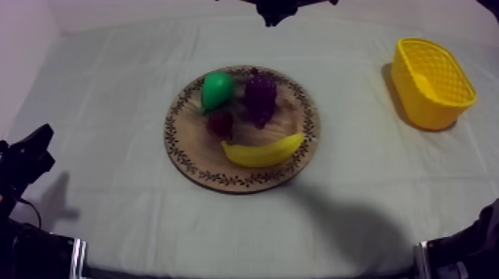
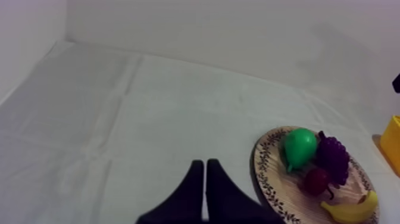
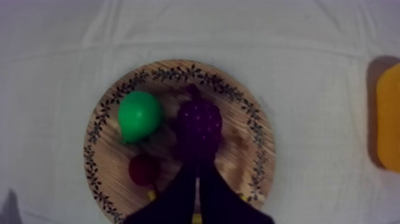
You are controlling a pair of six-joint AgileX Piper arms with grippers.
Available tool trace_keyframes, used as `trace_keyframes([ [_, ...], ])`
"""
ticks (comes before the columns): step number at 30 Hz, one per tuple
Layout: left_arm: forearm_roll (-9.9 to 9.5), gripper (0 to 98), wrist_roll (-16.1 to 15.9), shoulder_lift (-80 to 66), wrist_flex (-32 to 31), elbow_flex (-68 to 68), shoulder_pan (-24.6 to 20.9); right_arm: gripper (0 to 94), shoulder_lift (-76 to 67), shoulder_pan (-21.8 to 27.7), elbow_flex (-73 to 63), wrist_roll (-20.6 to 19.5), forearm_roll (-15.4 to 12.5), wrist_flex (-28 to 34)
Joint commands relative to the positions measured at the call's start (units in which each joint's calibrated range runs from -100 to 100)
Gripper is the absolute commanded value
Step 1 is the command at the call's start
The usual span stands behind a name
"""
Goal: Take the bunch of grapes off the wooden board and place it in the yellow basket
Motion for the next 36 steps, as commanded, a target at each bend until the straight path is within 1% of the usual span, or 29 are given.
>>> trace_keyframes([
  [1,0.01,0.1,0.01,0.0,0.0,-0.02,-0.02,9.1,0.16,0.09,0.05,0.33,-0.42,-0.12],
  [8,0.01,0.1,0.01,0.0,0.0,-0.02,-0.02,38.8,0.24,0.07,1.6,0.91,-0.83,-0.52],
  [12,0.01,0.1,0.01,0.0,0.0,-0.02,-0.02,50.6,0.24,0.01,3.06,1.06,-0.85,-1.52],
  [16,0.01,0.1,0.01,0.0,0.0,-0.02,-0.02,59.1,0.43,0.12,5.11,1.1,-0.98,-3.4],
  [19,0.01,0.1,0.01,0.0,0.0,-0.02,-0.02,62.9,0.81,0.37,6.81,1.13,-1.17,-5.08],
  [23,0.01,0.1,0.01,0.0,0.0,-0.02,-0.02,65.0,1.76,0.83,9.24,1.06,-1.41,-7.63],
  [36,0.01,0.1,0.01,0.0,0.0,-0.02,-0.02,66.5,7.78,1.75,16.14,0.66,-2.31,-18.49],
])
